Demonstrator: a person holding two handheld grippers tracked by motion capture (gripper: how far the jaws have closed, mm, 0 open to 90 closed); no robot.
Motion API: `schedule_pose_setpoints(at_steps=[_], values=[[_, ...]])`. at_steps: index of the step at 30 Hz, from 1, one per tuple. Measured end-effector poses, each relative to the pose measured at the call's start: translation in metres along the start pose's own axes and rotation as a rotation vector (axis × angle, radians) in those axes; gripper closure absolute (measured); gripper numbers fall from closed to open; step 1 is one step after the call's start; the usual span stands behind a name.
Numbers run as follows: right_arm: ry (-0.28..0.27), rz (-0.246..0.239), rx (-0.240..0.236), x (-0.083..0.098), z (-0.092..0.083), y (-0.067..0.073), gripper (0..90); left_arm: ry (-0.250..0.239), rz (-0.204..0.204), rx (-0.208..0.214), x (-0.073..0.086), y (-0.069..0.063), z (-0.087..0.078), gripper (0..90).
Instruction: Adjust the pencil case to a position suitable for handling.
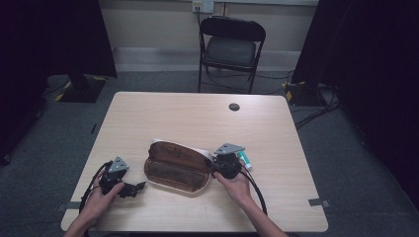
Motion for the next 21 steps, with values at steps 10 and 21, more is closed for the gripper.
schedule_pose_setpoints(at_steps=[10, 21], values=[[0.004, 0.003, -0.030, 0.003, -0.004, -0.007, 77.9, -0.001, -0.009, 0.002, 0.000, 0.000, 0.000, 0.0], [0.007, -0.011, -0.038, 0.009, -0.017, -0.011, 78.1, -0.003, -0.011, -0.003, 0.000, 0.000, 0.000, 0.0]])
Point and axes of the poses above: each handheld gripper's, and its own axes: z roughly forward along the jaws, x roughly out of its underside, y roughly to its left, the point moved 4 cm from there along z, roughly forward along the jaws, and after that the axes turned 5 degrees about x, right-handed, at the moved point
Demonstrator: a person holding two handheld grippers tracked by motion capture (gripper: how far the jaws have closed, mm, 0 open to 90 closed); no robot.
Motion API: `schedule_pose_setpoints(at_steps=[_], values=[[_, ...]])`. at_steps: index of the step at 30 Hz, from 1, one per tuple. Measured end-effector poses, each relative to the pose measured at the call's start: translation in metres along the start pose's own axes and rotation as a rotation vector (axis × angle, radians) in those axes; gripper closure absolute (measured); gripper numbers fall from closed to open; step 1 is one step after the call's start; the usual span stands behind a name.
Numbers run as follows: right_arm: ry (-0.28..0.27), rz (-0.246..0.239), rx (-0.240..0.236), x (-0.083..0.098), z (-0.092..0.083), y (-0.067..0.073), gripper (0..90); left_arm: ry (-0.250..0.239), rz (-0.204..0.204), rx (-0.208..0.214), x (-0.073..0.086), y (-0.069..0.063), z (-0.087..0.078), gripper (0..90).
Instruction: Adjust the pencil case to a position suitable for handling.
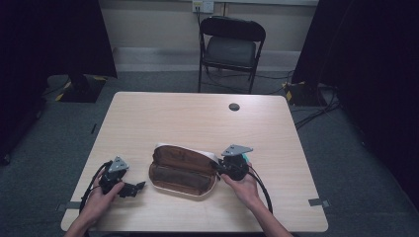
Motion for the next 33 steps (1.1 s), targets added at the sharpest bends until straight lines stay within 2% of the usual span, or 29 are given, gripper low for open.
schedule_pose_setpoints(at_steps=[12, 20, 27, 33], values=[[0.004, -0.009, -0.030, 0.011, -0.016, -0.003, 78.4, 0.005, 0.005, 0.000, 0.000, 0.001, 0.000, 0.0], [0.003, -0.007, -0.032, 0.016, -0.027, -0.005, 78.3, 0.004, 0.006, 0.000, 0.000, 0.001, 0.000, 0.0], [0.008, 0.006, -0.046, 0.029, -0.037, -0.007, 79.1, 0.007, 0.008, -0.002, -0.001, 0.002, 0.001, 0.0], [0.008, 0.010, -0.033, 0.032, -0.042, -0.014, 78.4, 0.006, 0.009, -0.003, -0.001, 0.002, 0.001, 0.0]])
Point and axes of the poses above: each handheld gripper's, and its own axes: z roughly forward along the jaws, x roughly out of its underside, y roughly to its left, the point moved 4 cm from there along z, roughly forward along the jaws, and after that the axes turned 5 degrees about x, right-handed, at the moved point
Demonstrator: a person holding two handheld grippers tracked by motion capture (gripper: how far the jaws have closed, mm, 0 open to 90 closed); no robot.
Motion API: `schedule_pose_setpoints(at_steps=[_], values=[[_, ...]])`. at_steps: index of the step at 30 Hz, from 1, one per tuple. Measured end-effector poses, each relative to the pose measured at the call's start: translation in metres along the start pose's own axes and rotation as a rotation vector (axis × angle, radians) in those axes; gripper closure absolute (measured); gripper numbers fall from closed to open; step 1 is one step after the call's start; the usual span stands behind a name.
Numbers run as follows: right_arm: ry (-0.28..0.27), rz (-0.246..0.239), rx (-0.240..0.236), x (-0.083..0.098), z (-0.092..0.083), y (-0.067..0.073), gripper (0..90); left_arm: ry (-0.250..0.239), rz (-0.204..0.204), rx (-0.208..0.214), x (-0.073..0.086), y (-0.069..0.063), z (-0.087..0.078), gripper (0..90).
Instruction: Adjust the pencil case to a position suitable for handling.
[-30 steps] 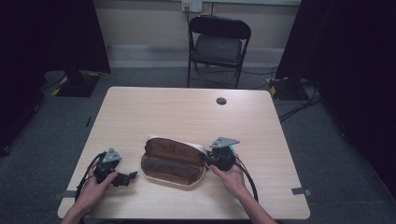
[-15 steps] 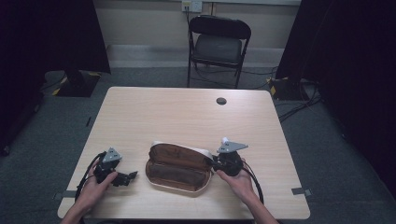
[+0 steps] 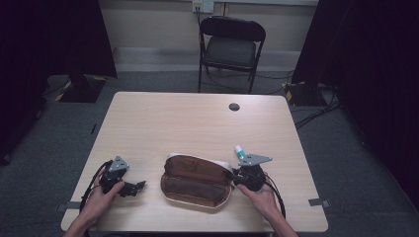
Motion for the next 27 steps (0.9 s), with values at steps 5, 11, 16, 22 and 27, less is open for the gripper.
schedule_pose_setpoints(at_steps=[5, 11, 16, 22, 27], values=[[-0.006, 0.005, 0.026, -0.002, 0.005, -0.007, 77.2, -0.003, -0.006, 0.001, 0.000, 0.000, 0.000, 0.0], [-0.019, 0.012, 0.049, -0.009, 0.014, -0.015, 75.9, -0.003, -0.008, 0.003, 0.000, 0.000, 0.001, 0.0], [-0.022, 0.030, 0.057, -0.012, 0.019, -0.017, 75.7, -0.003, -0.008, 0.003, 0.000, 0.000, 0.001, 0.0], [-0.037, 0.023, 0.065, -0.014, 0.022, -0.014, 74.1, -0.003, -0.008, 0.003, 0.000, 0.000, 0.000, 0.0], [-0.044, 0.029, 0.060, -0.015, 0.021, -0.013, 59.9, -0.003, -0.008, 0.003, 0.000, 0.000, 0.001, 0.0]])
Point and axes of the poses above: each handheld gripper's, and its own axes: z roughly forward along the jaws, x roughly out of its underside, y roughly to its left, the point moved 4 cm from there along z, roughly forward along the jaws, and after that the axes turned 5 degrees about x, right-handed, at the moved point
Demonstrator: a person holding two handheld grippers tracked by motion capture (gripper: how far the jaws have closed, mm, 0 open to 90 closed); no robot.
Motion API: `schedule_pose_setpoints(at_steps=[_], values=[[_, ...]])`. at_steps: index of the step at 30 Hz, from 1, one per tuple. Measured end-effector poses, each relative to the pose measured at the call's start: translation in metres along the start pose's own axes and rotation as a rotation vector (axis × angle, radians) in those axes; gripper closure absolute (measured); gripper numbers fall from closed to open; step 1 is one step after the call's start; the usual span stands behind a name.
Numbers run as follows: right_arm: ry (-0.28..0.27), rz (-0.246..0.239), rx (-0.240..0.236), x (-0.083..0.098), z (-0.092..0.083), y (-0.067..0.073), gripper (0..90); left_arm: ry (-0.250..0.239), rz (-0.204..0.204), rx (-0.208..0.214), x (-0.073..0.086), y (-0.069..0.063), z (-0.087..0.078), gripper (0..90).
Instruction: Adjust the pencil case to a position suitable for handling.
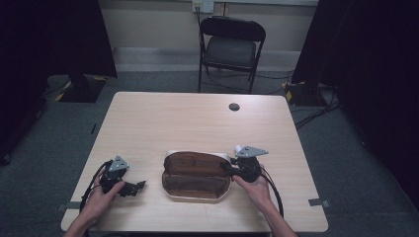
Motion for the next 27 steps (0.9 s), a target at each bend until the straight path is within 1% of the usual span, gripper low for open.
schedule_pose_setpoints(at_steps=[2, 3, 5, 6, 7, 9, 10, 11, 12, 13, 14, 16, 18, 20, 21, 22, 23, 24, 27], values=[[-0.005, 0.007, 0.001, -0.001, -0.004, 0.000, 54.7, 0.000, 0.000, 0.000, 0.000, 0.000, 0.000, 0.0], [-0.005, 0.007, 0.001, -0.001, -0.004, 0.000, 54.7, 0.000, 0.000, 0.000, 0.000, 0.000, 0.000, 0.0], [-0.006, 0.018, 0.010, 0.000, -0.012, -0.002, 46.7, 0.000, 0.000, 0.000, 0.000, 0.000, 0.000, 0.0], [-0.006, 0.020, 0.011, 0.000, -0.015, -0.002, 44.7, 0.000, 0.000, 0.000, 0.000, 0.000, 0.000, 0.0], [-0.006, 0.020, 0.011, 0.000, -0.015, -0.002, 44.7, 0.000, 0.000, 0.000, 0.000, 0.000, 0.000, 0.0], [-0.004, 0.040, 0.038, 0.000, -0.028, -0.006, 40.5, 0.000, 0.000, 0.000, 0.000, 0.000, 0.000, 0.0], [-0.010, 0.045, 0.042, 0.000, -0.034, -0.007, 39.7, 0.001, 0.001, 0.000, 0.000, 0.000, 0.000, 0.0], [-0.010, 0.045, 0.042, 0.000, -0.034, -0.007, 39.7, 0.001, 0.001, 0.000, 0.000, 0.000, 0.000, 0.0], [-0.031, 0.044, 0.044, -0.001, -0.046, -0.009, 40.0, 0.000, 0.000, 0.000, 0.000, 0.000, 0.000, 0.0], [-0.037, 0.039, 0.048, -0.001, -0.051, -0.011, 40.0, 0.001, 0.001, 0.000, 0.000, 0.000, 0.000, 0.0], [-0.039, 0.043, 0.058, 0.000, -0.055, -0.014, 40.1, 0.000, 0.000, 0.000, 0.000, 0.000, 0.000, 0.0], [-0.035, 0.061, 0.088, 0.006, -0.060, -0.023, 41.8, 0.001, 0.000, 0.000, 0.000, 0.000, 0.000, 0.0], [-0.017, 0.086, 0.127, 0.011, -0.058, -0.036, 41.9, 0.001, 0.001, -0.001, 0.000, 0.000, 0.000, 0.0], [0.001, 0.099, 0.147, 0.015, -0.053, -0.046, 41.5, 0.001, 0.000, 0.000, 0.000, 0.000, 0.000, 0.0], [0.001, 0.099, 0.147, 0.015, -0.053, -0.046, 41.5, 0.001, 0.000, 0.000, 0.000, 0.000, 0.000, 0.0], [0.017, 0.106, 0.166, 0.017, -0.046, -0.054, 41.1, 0.000, -0.001, 0.000, 0.000, 0.000, 0.000, 0.0], [0.017, 0.106, 0.166, 0.017, -0.046, -0.054, 41.1, 0.000, -0.001, 0.000, 0.000, 0.000, 0.000, 0.0], [0.034, 0.113, 0.171, 0.019, -0.037, -0.059, 41.0, 0.001, 0.002, -0.002, 0.000, 0.000, 0.000, 0.0], [0.043, 0.119, 0.171, 0.019, -0.032, -0.062, 40.7, 0.000, 0.000, -0.001, 0.000, 0.000, 0.000, 0.0]])
Point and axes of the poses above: each handheld gripper's, and its own axes: z roughly forward along the jaws, x roughly out of its underside, y roughly to its left, the point moved 4 cm from there along z, roughly forward along the jaws, and after that the axes turned 5 degrees about x, right-handed, at the moved point
